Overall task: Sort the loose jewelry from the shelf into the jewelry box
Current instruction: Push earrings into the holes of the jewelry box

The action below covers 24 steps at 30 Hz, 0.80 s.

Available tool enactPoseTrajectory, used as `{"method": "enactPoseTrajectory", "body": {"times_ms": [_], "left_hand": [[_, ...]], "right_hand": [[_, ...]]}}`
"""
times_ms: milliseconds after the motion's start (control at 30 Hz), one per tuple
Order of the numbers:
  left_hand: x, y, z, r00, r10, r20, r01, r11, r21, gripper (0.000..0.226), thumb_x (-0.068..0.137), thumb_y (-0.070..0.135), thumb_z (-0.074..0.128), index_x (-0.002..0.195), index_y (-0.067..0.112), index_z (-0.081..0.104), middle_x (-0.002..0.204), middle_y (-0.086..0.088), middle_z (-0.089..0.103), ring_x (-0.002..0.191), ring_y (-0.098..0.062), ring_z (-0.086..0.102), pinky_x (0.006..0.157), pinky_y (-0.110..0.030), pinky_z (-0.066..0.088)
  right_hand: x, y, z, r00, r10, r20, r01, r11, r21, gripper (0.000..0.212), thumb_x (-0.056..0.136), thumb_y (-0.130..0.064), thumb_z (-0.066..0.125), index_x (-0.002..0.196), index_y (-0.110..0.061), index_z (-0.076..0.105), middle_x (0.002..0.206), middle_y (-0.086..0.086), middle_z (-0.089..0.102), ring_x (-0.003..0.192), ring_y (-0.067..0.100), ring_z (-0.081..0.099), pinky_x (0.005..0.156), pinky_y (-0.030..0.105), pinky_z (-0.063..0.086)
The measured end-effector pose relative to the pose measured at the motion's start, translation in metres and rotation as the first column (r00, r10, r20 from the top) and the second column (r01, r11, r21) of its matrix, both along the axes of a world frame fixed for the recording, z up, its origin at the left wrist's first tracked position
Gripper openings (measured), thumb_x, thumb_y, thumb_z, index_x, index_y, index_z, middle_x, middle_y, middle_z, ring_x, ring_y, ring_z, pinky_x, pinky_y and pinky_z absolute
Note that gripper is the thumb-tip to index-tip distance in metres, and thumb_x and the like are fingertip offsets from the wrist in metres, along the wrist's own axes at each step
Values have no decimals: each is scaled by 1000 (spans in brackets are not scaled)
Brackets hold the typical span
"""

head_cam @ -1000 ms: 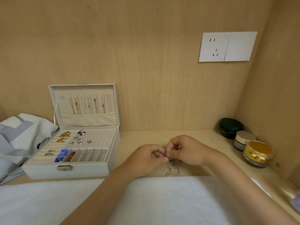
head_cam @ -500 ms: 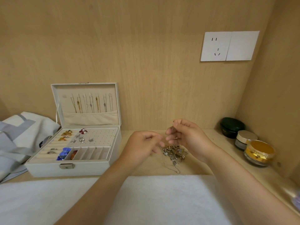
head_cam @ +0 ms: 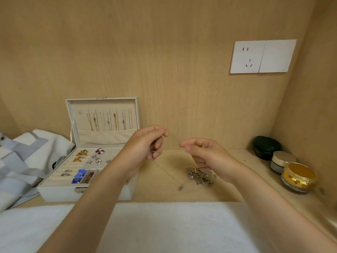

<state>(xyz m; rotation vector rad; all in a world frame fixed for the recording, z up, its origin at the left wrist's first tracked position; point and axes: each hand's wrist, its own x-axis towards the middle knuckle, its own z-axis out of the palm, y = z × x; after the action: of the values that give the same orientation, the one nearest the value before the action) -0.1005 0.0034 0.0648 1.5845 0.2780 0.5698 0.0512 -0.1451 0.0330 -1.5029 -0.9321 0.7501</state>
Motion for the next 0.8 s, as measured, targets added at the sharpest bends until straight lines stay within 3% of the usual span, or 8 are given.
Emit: {"method": "enactPoseTrajectory", "body": {"times_ms": [133,300,400,500,567,667,800], "left_hand": [[-13,13,21,999,-38,-20,39,998,58,21,101,18,48,84,12,60,66,-1,47,46,-14,37,45,-25,19],[-30,39,40,1000,-30,-4,31,997,74,22,101,18,48,85,11,61,58,-1,39,47,-16,36,48,-25,22],[-39,57,50,1000,7,22,-8,999,52,23,101,18,48,84,12,61,53,1,28,46,-17,37,47,-24,29],[-48,78,63,996,16,85,-14,1000,-26,22,101,17,46,84,12,60,54,1,32,45,-15,37,50,-26,24],[-55,94,72,993,30,117,-24,999,-49,22,102,17,44,85,12,58,57,1,36,44,-13,36,49,-26,20],[-70,123,83,991,81,107,-81,997,-9,21,101,18,44,86,14,58,62,3,41,42,-12,35,44,-24,15],[-91,161,84,982,175,64,-179,982,62,22,100,18,46,82,16,60,61,3,41,40,-11,32,42,-24,12]], "right_hand": [[-9,13,8,990,97,102,-98,995,-2,20,100,-25,58,92,-16,74,53,-4,32,47,12,23,48,24,20],[-18,46,32,990,134,-52,-125,980,153,31,105,-12,43,103,-1,71,77,8,62,58,19,51,55,31,47],[-27,68,54,984,149,-93,-130,973,190,29,103,-7,42,111,-3,69,70,6,55,50,15,40,49,29,28],[-36,92,76,989,149,1,-147,974,171,21,98,-14,52,98,-13,72,59,-1,38,46,11,23,46,22,13],[-43,110,89,987,111,120,-127,983,131,14,94,-24,63,91,-16,74,54,-6,32,46,11,22,44,21,15],[-58,138,102,960,29,280,-59,993,97,20,92,-35,68,88,-18,77,46,-12,34,44,8,26,41,20,22],[-76,180,108,974,0,226,-37,987,159,24,96,-33,63,91,-16,79,56,-14,49,43,5,31,42,19,24]]}}
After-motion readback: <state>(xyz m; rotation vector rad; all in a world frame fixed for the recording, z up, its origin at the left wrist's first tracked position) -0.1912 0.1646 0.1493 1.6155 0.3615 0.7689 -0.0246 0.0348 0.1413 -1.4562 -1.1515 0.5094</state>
